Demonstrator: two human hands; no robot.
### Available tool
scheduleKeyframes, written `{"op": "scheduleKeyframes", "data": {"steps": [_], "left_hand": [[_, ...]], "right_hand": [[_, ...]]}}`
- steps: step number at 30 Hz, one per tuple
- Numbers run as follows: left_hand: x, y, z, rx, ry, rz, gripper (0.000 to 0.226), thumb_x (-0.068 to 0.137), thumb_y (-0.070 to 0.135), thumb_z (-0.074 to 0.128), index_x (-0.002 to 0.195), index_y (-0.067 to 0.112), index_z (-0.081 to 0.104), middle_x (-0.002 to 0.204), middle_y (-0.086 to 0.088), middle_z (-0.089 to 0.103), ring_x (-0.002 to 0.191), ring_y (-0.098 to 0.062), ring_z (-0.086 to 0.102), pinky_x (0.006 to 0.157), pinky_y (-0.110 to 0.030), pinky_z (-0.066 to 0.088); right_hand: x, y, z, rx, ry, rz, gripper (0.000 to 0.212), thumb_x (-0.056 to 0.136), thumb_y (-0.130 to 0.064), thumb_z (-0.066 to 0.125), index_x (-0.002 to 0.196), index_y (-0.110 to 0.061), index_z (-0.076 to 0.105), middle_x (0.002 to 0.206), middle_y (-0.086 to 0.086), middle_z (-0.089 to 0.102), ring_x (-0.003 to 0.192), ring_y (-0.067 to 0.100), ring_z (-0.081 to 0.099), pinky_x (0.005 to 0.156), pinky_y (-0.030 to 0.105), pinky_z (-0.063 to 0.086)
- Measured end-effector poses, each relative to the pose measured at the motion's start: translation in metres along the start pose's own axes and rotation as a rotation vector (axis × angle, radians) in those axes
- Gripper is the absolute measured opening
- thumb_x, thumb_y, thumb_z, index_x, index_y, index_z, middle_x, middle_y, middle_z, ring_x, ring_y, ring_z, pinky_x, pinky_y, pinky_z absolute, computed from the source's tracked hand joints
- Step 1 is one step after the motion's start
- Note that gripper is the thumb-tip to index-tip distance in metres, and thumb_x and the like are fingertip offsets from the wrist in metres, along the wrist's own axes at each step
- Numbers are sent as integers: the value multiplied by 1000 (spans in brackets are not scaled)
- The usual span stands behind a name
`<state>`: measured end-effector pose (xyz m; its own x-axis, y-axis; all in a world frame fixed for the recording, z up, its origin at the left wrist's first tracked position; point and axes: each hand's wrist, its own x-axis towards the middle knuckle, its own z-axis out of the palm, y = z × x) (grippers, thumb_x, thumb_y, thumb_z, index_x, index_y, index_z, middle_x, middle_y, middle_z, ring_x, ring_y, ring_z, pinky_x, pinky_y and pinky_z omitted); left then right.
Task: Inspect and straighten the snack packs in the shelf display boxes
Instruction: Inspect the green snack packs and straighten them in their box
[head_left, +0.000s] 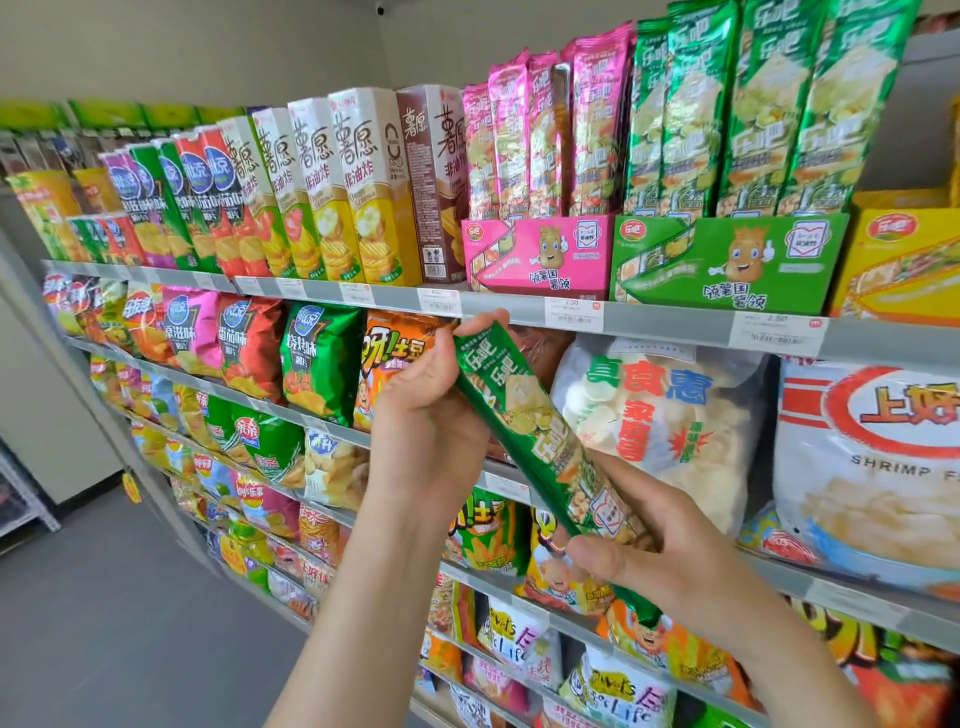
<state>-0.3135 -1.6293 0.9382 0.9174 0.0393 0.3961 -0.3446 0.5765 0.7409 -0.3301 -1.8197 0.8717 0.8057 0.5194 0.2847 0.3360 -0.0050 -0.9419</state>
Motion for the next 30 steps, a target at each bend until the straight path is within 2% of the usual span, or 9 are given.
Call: {"op": "scheduleKeyframes", "data": {"steps": [4, 9, 13, 15, 18, 20, 23, 26, 30], "left_hand": [[-2, -5, -1, 8, 93, 11, 27, 82, 22, 54, 81, 9, 77, 97, -8, 73, 90, -24, 66, 98, -54, 39], [-2, -6, 3, 241, 161, 60, 22, 81, 28, 65, 94, 13, 75, 88, -6, 70, 82, -27, 56, 79, -56, 38], [-4, -6, 6, 343, 211, 44, 23, 72, 34, 73, 89, 19, 72, 83, -7, 66, 71, -26, 56, 67, -48, 45], [-4, -7, 5, 342, 233, 35, 19, 69, 32, 74, 86, 22, 73, 83, -9, 64, 72, -26, 57, 68, -50, 47], [-9, -11, 6, 321, 197, -11, 9, 64, 33, 76, 69, 26, 75, 77, -2, 69, 66, -18, 62, 67, -38, 53], [-13, -19, 5, 303, 190, -42, 29, 63, 35, 79, 81, 14, 71, 86, -13, 68, 76, -24, 63, 74, -39, 51], [-20, -31, 7, 287, 185, -53, 25, 67, 36, 85, 76, 17, 71, 89, -13, 68, 82, -23, 64, 73, -32, 54], [-23, -36, 9, 278, 220, -77, 47, 65, 41, 85, 86, 12, 55, 95, -13, 48, 86, -29, 44, 78, -45, 39], [-26, -36, 7, 314, 155, -71, 24, 68, 42, 83, 73, 25, 67, 84, -12, 61, 82, -24, 59, 74, -39, 48]], "right_hand": [[-5, 13, 3, -145, 95, -13, 67, 79, -44, 78, 136, -50, 45, 129, -31, 58, 118, -7, 56, 93, 10, 45], [-12, 14, 12, -330, 262, -112, 63, 83, -40, 72, 130, -67, 40, 120, -45, 54, 108, -22, 52, 83, -3, 37], [-17, 16, 24, -633, 369, -114, 65, 86, -67, 52, 144, -60, 23, 126, -31, 55, 87, 2, 63, 75, 22, 55], [-19, 17, 30, -734, 409, -136, 63, 90, -69, 43, 146, -58, 18, 119, -24, 56, 90, 12, 62, 69, 31, 58], [-20, 15, 35, -790, 454, -177, 63, 91, -66, 41, 148, -52, 20, 118, -12, 62, 93, 13, 61, 70, 33, 58], [-21, 15, 36, -782, 476, -170, 62, 92, -63, 45, 148, -46, 26, 120, -11, 63, 99, 13, 58, 74, 36, 58], [-21, 15, 38, -700, 489, -138, 64, 88, -61, 50, 147, -44, 33, 124, -11, 63, 104, 11, 58, 83, 39, 56], [-22, 14, 39, -684, 493, -125, 65, 88, -63, 50, 147, -43, 34, 125, -12, 62, 106, 10, 58, 86, 37, 55], [-23, 12, 37, -663, 517, -122, 64, 87, -67, 49, 145, -46, 32, 123, -13, 63, 111, 8, 55, 87, 35, 54]]}}
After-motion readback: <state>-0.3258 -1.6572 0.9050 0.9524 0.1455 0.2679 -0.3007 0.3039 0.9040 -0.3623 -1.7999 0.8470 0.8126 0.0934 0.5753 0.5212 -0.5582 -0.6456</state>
